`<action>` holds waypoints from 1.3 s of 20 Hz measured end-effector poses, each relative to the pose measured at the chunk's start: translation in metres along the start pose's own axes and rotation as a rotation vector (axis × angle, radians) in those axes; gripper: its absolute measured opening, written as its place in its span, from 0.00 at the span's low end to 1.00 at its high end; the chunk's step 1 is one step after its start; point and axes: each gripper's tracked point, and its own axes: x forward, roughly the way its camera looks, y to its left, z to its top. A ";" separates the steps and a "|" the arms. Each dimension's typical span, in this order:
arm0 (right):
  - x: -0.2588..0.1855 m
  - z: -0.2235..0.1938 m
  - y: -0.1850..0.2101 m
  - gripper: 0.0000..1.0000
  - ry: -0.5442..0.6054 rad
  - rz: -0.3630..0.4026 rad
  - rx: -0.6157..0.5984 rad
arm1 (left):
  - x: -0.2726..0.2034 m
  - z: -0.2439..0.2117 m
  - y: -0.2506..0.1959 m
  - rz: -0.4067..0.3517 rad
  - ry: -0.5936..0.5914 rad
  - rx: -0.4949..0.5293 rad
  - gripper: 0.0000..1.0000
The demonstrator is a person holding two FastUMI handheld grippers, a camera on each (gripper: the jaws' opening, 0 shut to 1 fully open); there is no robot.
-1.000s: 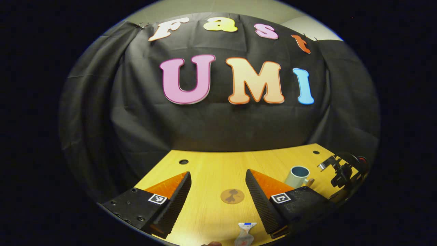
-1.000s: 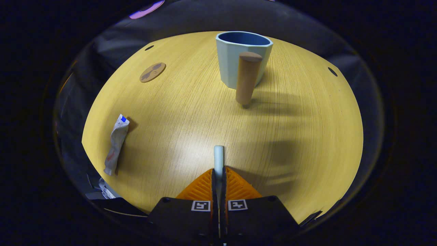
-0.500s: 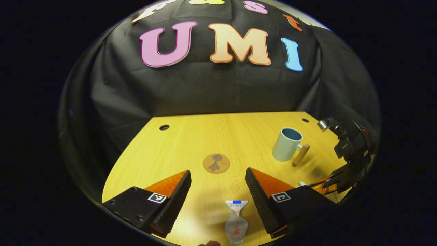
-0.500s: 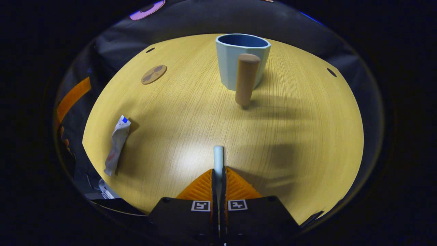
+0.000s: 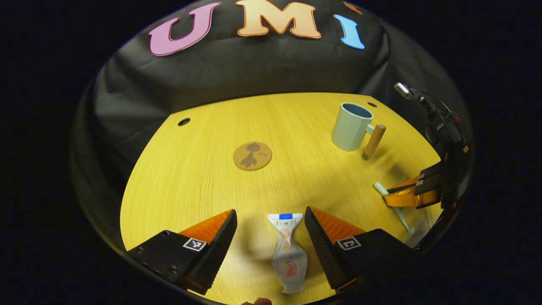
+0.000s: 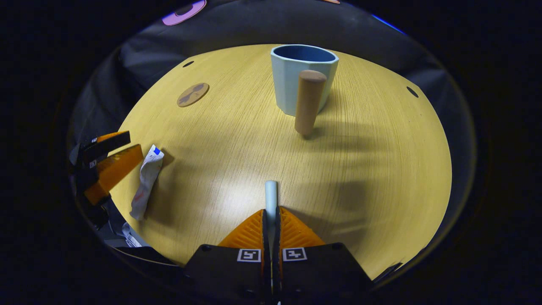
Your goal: Put the toothbrush and toothpaste on the desktop into the cup, then pick up the cup and place it on the coaster on the desktop.
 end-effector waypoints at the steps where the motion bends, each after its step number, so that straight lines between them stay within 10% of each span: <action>1: 0.000 0.000 0.000 0.05 0.000 0.001 0.001 | 0.002 -0.008 -0.001 -0.001 0.027 -0.001 0.95; 17: -0.001 0.001 -0.001 0.04 -0.009 0.009 0.006 | 0.021 -0.047 -0.007 -0.004 0.216 -0.060 0.92; 22: -0.001 0.000 -0.001 0.05 -0.013 0.010 0.006 | 0.022 -0.044 -0.016 -0.040 0.196 -0.042 0.34; 26: -0.003 0.001 -0.001 0.04 -0.023 0.010 -0.001 | 0.021 -0.043 -0.019 -0.051 0.187 -0.049 0.12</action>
